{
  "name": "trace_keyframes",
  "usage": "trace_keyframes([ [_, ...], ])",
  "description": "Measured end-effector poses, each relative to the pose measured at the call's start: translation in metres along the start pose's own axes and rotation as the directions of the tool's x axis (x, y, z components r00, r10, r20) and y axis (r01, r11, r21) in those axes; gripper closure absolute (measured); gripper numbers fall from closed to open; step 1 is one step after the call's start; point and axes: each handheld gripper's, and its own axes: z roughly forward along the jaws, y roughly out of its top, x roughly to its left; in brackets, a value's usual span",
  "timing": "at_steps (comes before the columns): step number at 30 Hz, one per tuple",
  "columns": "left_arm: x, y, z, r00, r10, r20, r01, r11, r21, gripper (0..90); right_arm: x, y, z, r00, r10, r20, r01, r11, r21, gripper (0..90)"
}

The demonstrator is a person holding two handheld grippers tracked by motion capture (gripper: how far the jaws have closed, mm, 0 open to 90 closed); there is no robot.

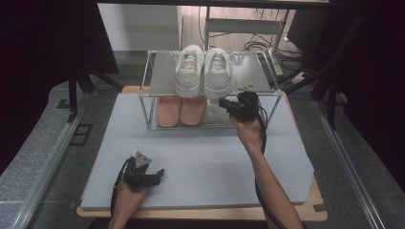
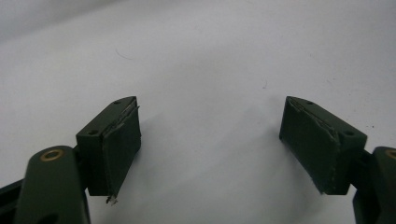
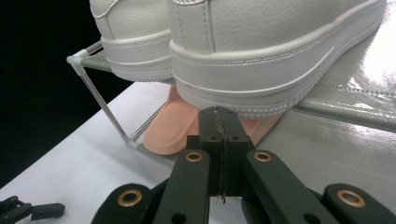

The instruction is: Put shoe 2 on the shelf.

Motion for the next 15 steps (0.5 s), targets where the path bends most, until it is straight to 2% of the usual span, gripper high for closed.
trace_keyframes([
  [15, 0.0, 0.0, 0.0, 1.0, -0.003, 0.003, 0.003, 1.0, 0.001, 20.4, 0.002, 0.007, 0.017, 0.9998, -0.003, 0.019, 0.003, 1.0, 0.011, 90.0],
])
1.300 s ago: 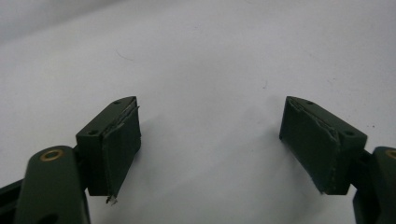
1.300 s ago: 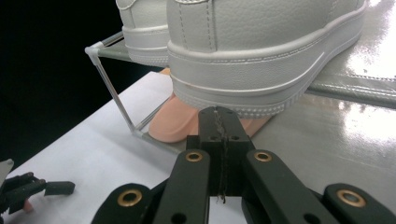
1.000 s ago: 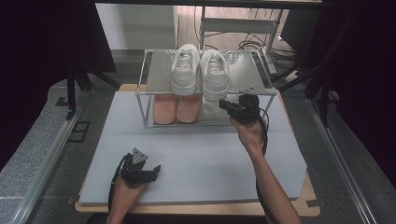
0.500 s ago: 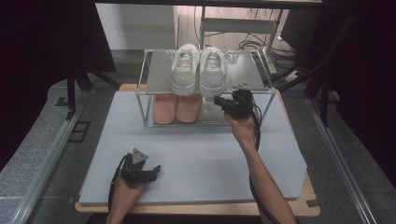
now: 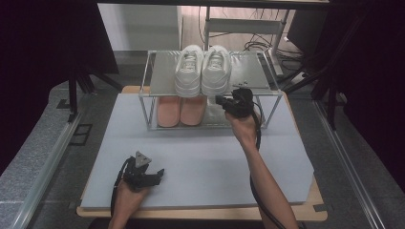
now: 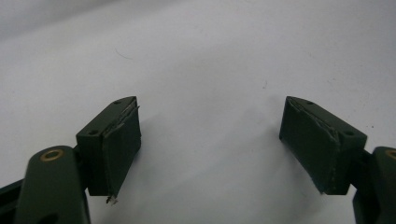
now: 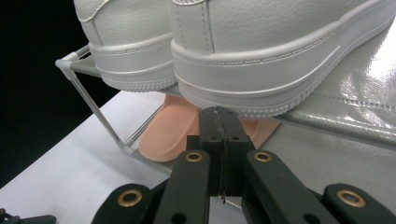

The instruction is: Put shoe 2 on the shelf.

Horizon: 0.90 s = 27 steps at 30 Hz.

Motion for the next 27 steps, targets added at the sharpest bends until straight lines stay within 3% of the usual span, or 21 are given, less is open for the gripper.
trace_keyframes([
  [10, 0.0, 0.0, 0.0, 1.0, 0.0, 0.001, 0.0, 1.0, 0.0, 20.4, 0.0, 0.001, 0.003, 1.0, 0.0, -0.002, 0.0, 1.0, 0.002, 90.0],
  [16, 0.0, 0.0, 0.0, 1.0, -0.001, 0.0, 0.001, 1.0, 0.0, 20.4, 0.003, 0.001, 0.001, 0.9994, -0.028, 0.02, 0.028, 0.999, 0.015, 89.7],
  [27, 0.0, 0.0, 0.0, 1.0, 0.0, 0.0, 0.0, 1.0, -0.001, 20.4, 0.0, -0.003, -0.009, 0.9991, -0.041, 0.01, 0.04, 0.999, 0.02, 82.8],
])
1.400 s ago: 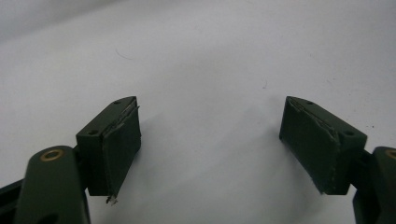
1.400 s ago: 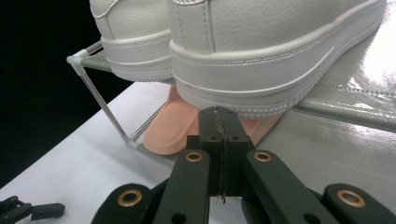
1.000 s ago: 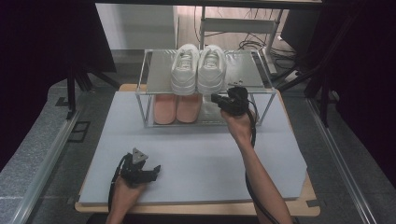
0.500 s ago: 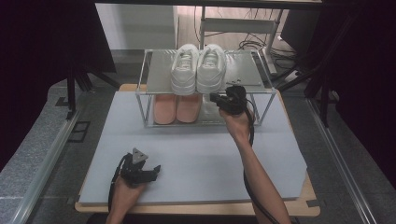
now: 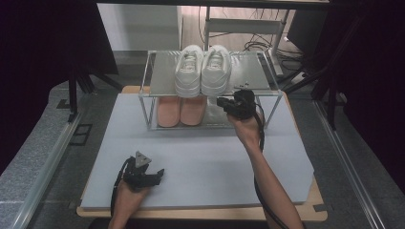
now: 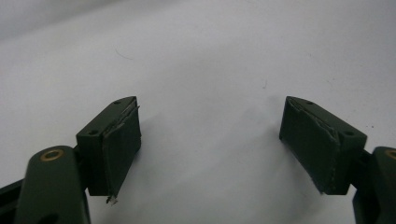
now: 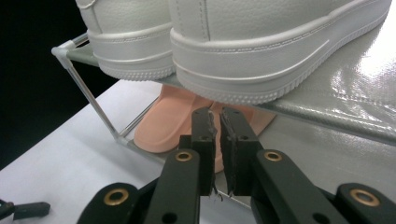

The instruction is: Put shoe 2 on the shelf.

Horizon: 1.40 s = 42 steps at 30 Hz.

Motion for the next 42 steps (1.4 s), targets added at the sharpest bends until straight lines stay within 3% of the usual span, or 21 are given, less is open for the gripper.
trace_keyframes([
  [11, 0.0, 0.0, 0.0, 1.0, 0.004, -0.002, -0.004, 1.0, -0.001, 20.4, 0.003, -0.003, -0.014, 0.9992, -0.04, -0.002, 0.04, 0.999, 0.007, 75.0],
  [33, -0.001, 0.0, 0.0, 1.0, 0.0, -0.004, 0.0, 1.0, -0.007, 20.3, 0.003, -0.02, -0.034, 0.9939, -0.108, -0.023, 0.109, 0.993, 0.033, 45.5],
  [42, -0.001, 0.0, 0.0, 1.0, 0.0, -0.003, 0.0, 1.0, -0.006, 20.3, 0.004, -0.032, -0.041, 0.9866, -0.159, -0.037, 0.161, 0.984, 0.072, 37.3],
])
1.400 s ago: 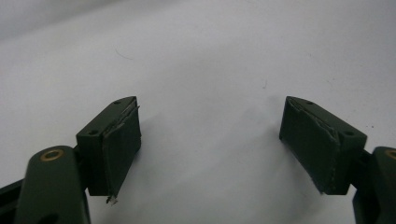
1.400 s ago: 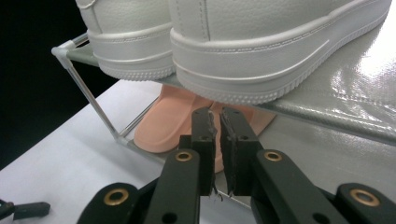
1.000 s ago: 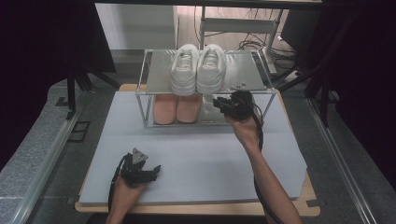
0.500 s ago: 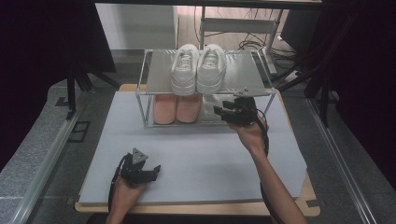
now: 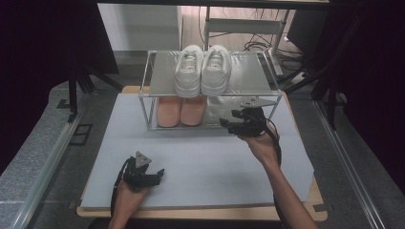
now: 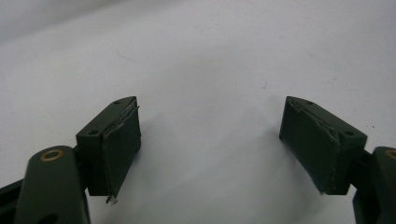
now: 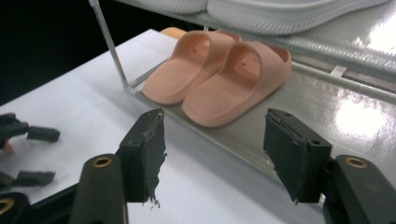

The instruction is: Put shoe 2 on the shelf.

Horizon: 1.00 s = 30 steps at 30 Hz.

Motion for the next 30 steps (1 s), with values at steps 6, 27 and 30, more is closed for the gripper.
trace_keyframes([
  [6, 0.0, 0.0, 0.0, 1.0, 0.0, -0.001, 0.0, 1.0, 0.0, 20.3, 0.001, -0.008, -0.006, 0.9999, -0.011, -0.002, 0.011, 1.0, 0.01, 31.9],
  [27, -0.001, 0.0, 0.0, 1.0, -0.001, -0.003, 0.001, 1.0, -0.007, 20.3, -0.002, -0.045, -0.022, 0.9991, -0.042, -0.007, 0.042, 0.996, 0.072, 19.7],
  [30, -0.001, 0.0, 0.0, 1.0, -0.001, -0.004, 0.0, 1.0, -0.007, 20.3, -0.003, -0.053, -0.024, 0.9992, -0.036, -0.014, 0.037, 0.996, 0.081, 18.8],
])
